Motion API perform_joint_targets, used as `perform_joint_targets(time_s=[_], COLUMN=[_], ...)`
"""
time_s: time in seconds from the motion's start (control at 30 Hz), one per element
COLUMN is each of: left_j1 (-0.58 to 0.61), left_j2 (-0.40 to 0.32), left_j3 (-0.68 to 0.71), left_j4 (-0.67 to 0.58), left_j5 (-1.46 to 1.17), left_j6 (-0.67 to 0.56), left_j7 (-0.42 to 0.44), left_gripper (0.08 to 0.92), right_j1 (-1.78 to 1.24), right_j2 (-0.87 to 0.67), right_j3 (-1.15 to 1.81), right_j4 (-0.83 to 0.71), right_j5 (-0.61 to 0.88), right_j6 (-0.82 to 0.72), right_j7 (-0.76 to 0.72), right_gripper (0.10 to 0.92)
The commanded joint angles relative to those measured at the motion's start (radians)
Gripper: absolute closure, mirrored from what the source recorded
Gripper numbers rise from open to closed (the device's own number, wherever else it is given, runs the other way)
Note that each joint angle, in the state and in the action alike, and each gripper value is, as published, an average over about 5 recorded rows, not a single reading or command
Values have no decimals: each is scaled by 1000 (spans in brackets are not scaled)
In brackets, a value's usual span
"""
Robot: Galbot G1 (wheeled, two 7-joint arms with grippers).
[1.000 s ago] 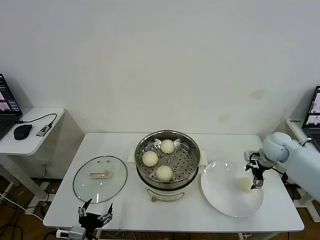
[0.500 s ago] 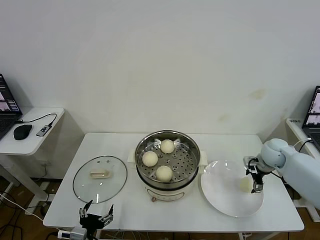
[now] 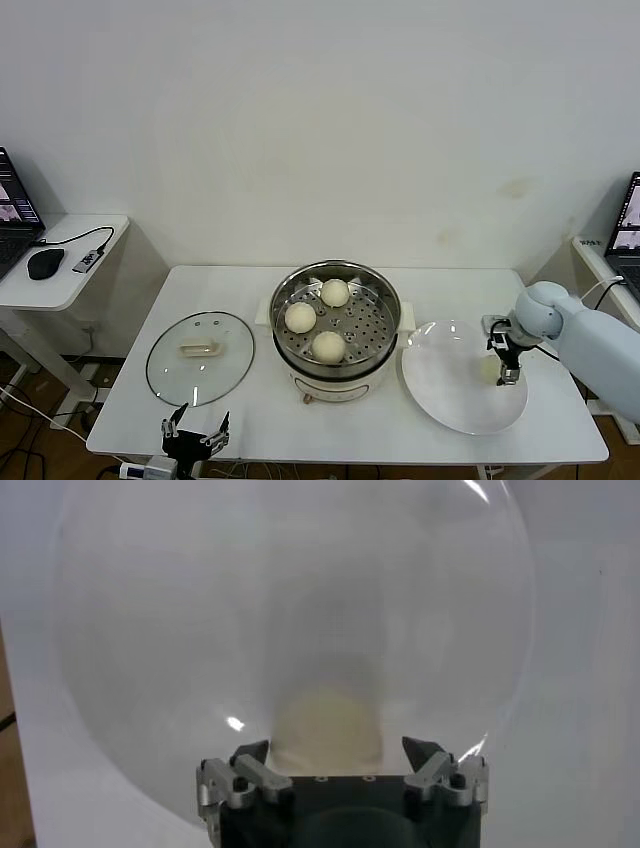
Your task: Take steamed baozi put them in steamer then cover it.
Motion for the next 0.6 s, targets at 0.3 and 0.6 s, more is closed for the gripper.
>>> perform_joint_targets(time_s=[0.3,0.6], left_j1=[-11,-13], left_j2=[3,3], left_j3=[3,4], left_j4=[14,15], left_j5=[0,0], left_j6=[0,-1], left_j7=[0,-1], left_gripper=[177,177], right_j1=[-9,-4], right_j2=[2,-19], right_j3=[6,14], right_j4=[-12,-1], right_j5=[-1,23], right_j6=[-1,-9], right_j7=[7,7], right_gripper=[218,389])
